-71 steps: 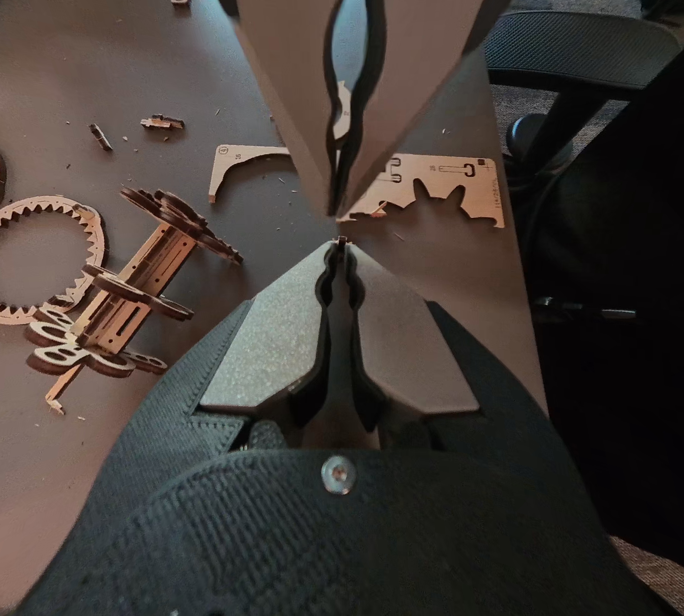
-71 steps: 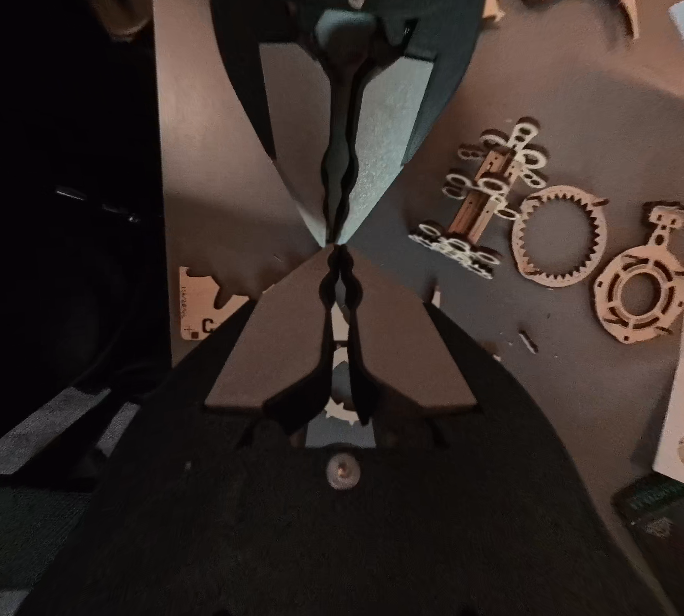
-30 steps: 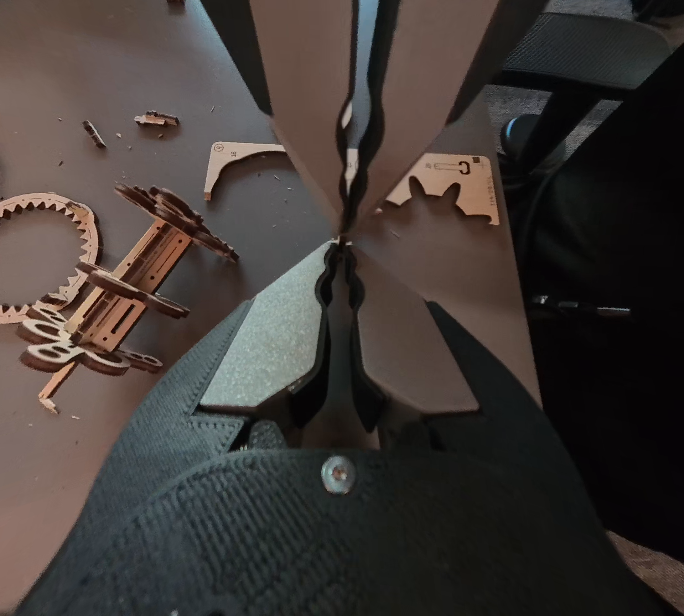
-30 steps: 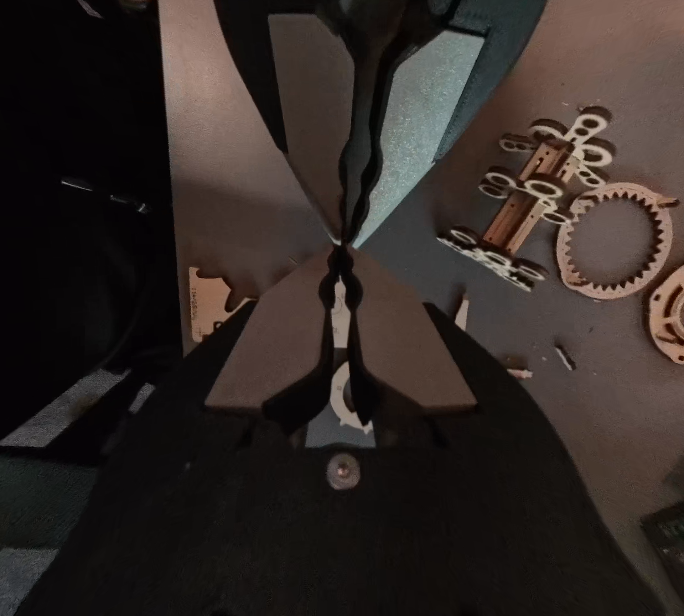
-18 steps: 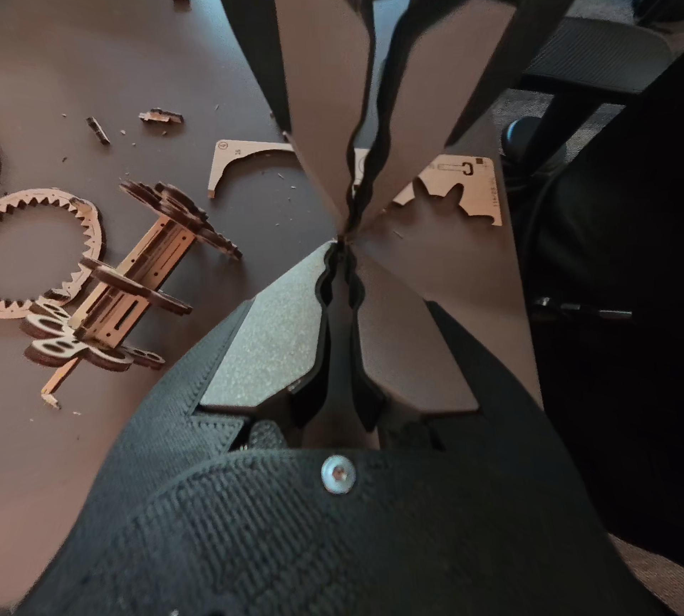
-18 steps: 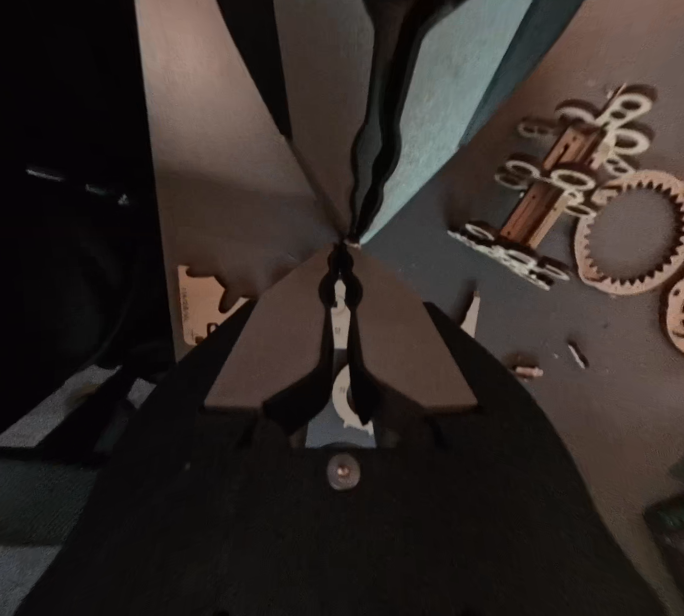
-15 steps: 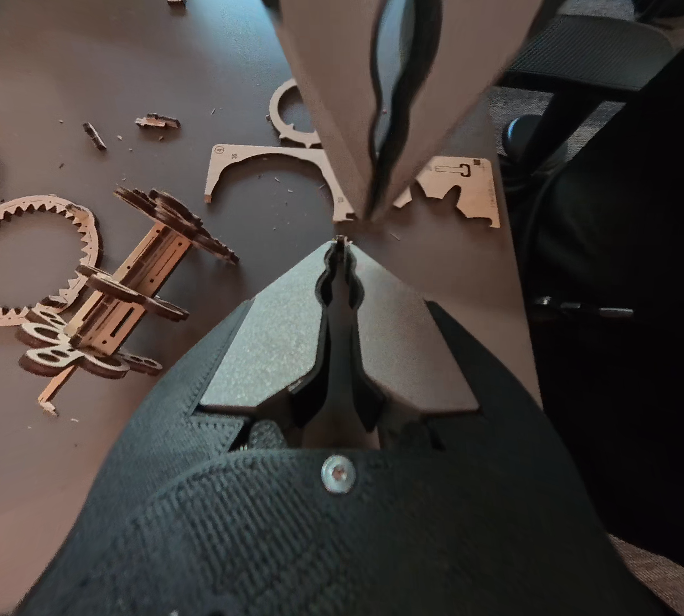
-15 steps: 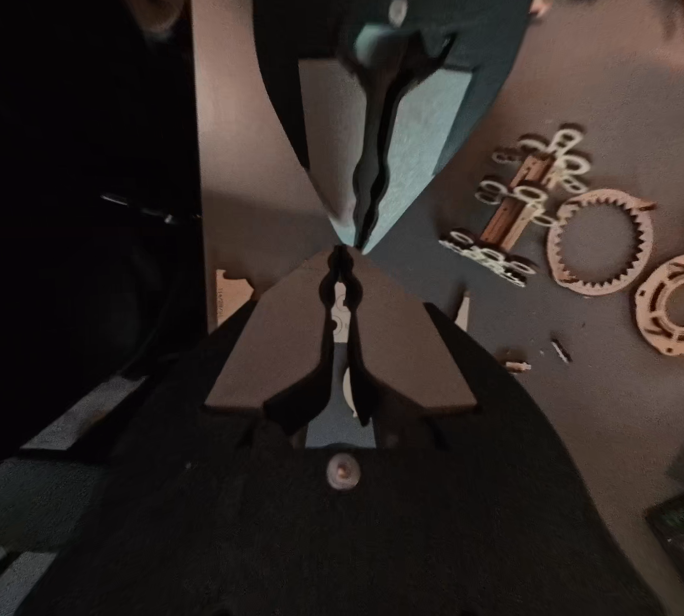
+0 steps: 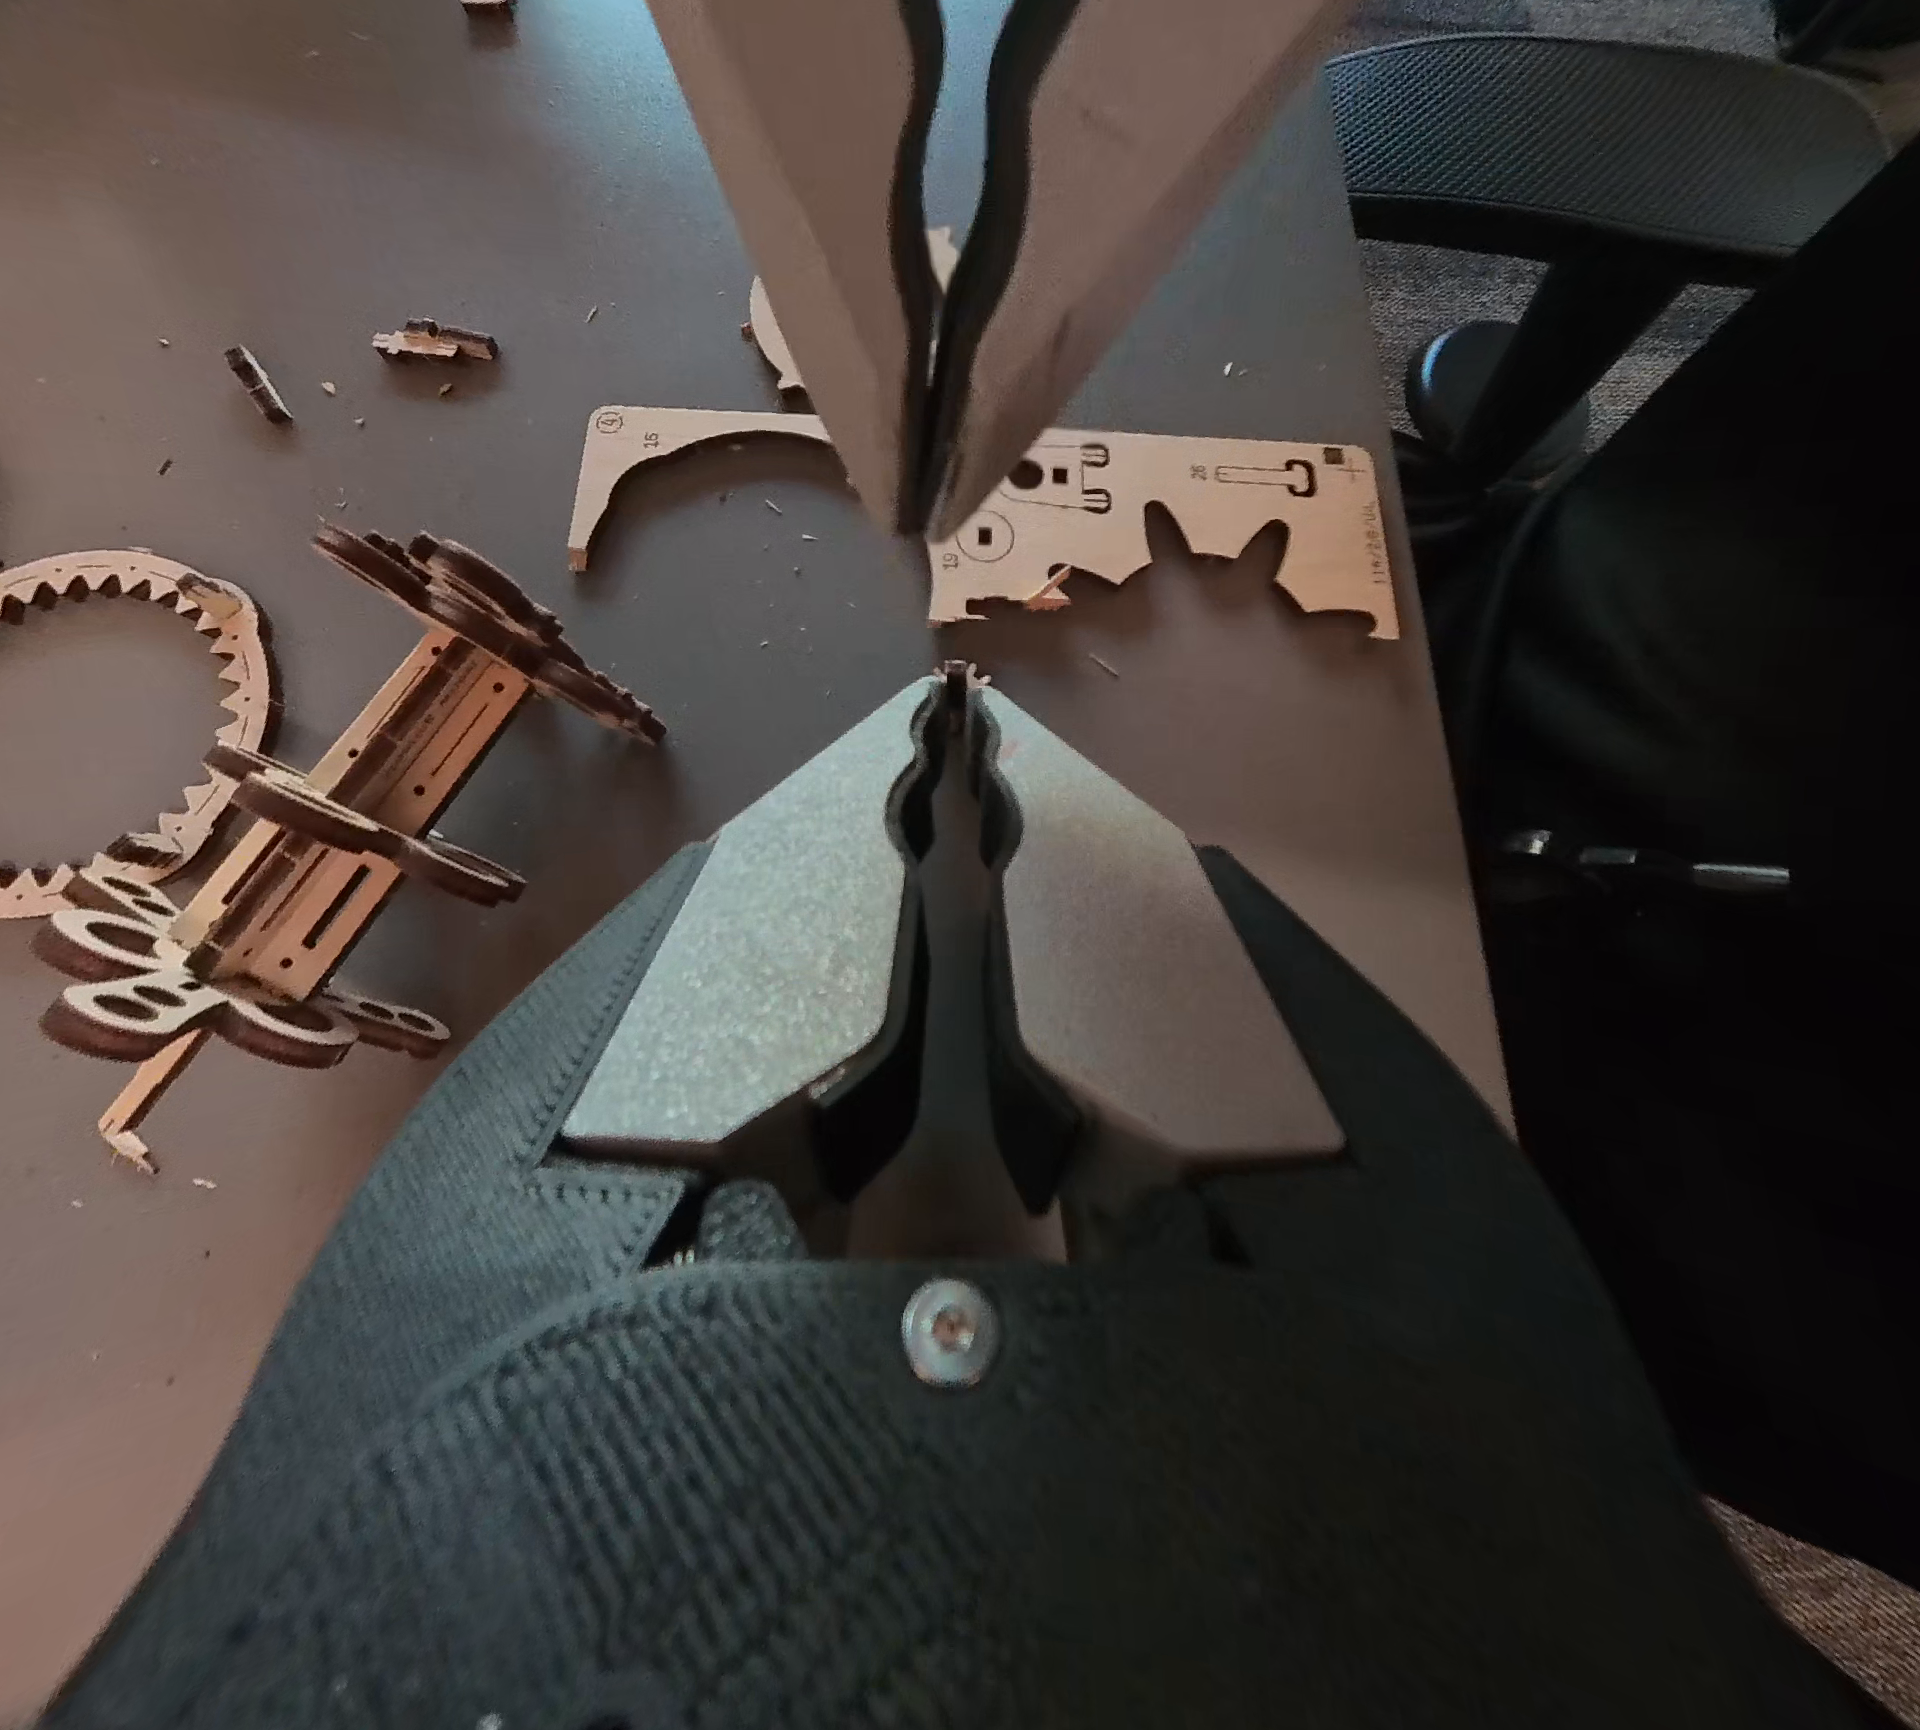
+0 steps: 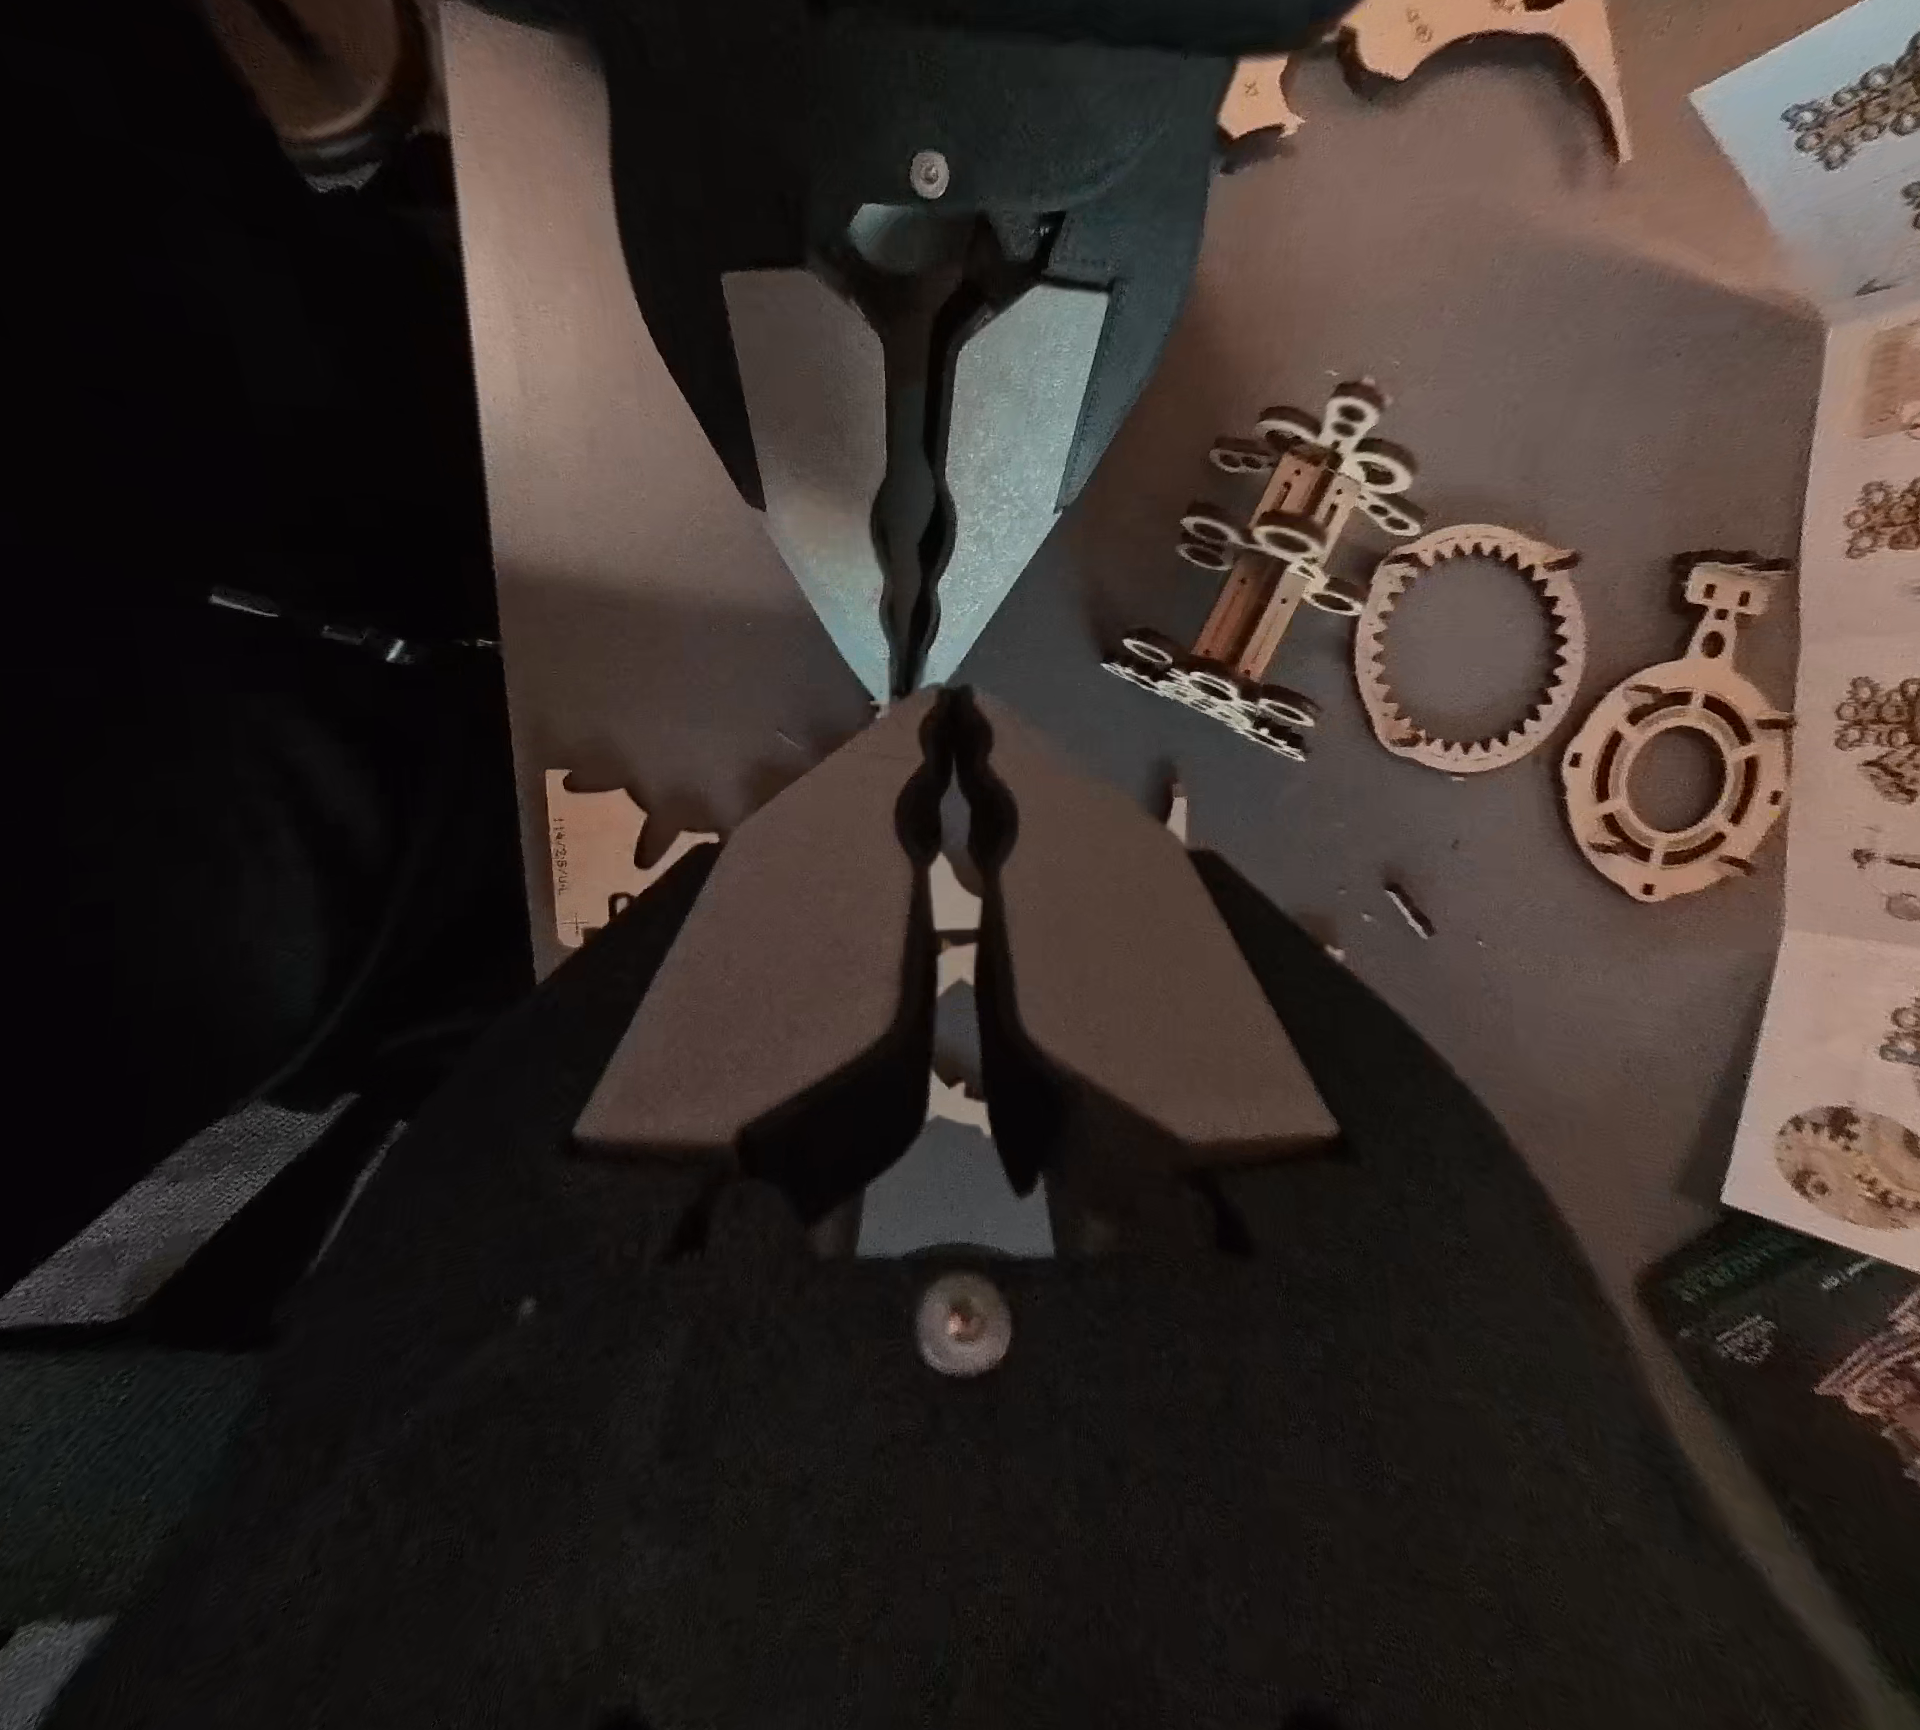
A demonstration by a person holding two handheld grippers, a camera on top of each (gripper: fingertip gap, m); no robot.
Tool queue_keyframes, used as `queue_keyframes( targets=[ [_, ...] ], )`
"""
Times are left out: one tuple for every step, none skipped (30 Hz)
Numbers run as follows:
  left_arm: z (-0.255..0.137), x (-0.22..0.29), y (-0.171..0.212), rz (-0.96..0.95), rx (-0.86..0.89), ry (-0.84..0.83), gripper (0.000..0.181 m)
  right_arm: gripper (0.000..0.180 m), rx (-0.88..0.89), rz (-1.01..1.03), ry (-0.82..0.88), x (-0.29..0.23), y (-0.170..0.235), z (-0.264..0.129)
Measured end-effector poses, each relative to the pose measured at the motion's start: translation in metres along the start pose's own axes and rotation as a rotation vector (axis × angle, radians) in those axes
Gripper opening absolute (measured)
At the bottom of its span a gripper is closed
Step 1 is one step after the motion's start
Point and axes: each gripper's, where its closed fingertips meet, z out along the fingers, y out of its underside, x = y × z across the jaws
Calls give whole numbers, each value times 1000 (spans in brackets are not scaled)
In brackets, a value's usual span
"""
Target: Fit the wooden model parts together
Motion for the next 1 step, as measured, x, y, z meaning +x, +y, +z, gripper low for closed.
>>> queue_keyframes(
  targets=[
    [0, 0, 0, 1, 0, -1, 0, 0, -3, -2, -12, -2, 0, 3]
  ],
)
